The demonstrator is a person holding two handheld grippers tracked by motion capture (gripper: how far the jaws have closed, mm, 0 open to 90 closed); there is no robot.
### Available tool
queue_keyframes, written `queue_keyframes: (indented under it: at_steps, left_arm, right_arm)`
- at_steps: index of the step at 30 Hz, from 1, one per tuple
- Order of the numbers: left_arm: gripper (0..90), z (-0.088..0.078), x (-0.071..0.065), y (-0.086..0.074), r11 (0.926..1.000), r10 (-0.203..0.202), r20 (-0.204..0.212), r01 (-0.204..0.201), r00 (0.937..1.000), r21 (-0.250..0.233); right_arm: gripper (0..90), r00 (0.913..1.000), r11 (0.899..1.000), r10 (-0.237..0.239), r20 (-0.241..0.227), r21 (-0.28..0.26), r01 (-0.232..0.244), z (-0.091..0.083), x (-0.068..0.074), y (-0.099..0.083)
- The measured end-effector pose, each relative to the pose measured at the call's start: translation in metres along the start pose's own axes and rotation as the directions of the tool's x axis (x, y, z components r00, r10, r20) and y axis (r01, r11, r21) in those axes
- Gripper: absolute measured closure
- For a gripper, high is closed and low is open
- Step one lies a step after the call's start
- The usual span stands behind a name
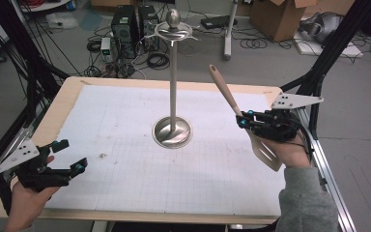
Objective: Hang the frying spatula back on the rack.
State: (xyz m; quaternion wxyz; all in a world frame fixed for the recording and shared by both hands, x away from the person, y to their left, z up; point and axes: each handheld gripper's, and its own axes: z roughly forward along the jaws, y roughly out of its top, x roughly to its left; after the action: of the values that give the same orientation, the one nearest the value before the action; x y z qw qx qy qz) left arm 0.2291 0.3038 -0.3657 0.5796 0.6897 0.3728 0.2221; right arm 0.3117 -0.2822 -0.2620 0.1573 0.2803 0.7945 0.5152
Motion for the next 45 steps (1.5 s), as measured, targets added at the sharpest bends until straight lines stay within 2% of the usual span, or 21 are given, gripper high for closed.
queue_keyframes:
  at_steps: [20, 33, 38, 45]
  left_arm:
    - [2.8, -0.016, 0.001, -0.005, 1.0, -0.009, -0.038, 0.009, 0.9993, 0.002]
    - [2.8, -0.024, 0.001, -0.006, 0.9999, -0.014, -0.05, 0.015, 0.9986, 0.0]
    - [2.8, -0.026, 0.002, -0.006, 0.9999, -0.014, -0.056, 0.014, 0.9984, -0.002]
    - [2.8, -0.029, 0.003, -0.008, 0.9999, -0.017, -0.064, 0.017, 0.9978, -0.001]
  right_arm:
    - [78.1, 0.9996, 0.999, -0.015, -0.023, -0.029, 0.015, -0.004, -0.003, 0.034]
    - [78.1, 0.9982, 0.999, -0.005, -0.059, -0.049, 0.002, 0.002, -0.006, 0.044]
    - [78.2, 0.9984, 0.999, -0.014, -0.055, -0.052, 0.012, 0.003, -0.004, 0.05]
    - [78.2, 0.9979, 0.998, 0.002, -0.064, -0.065, -0.006, 0.006, -0.006, 0.056]
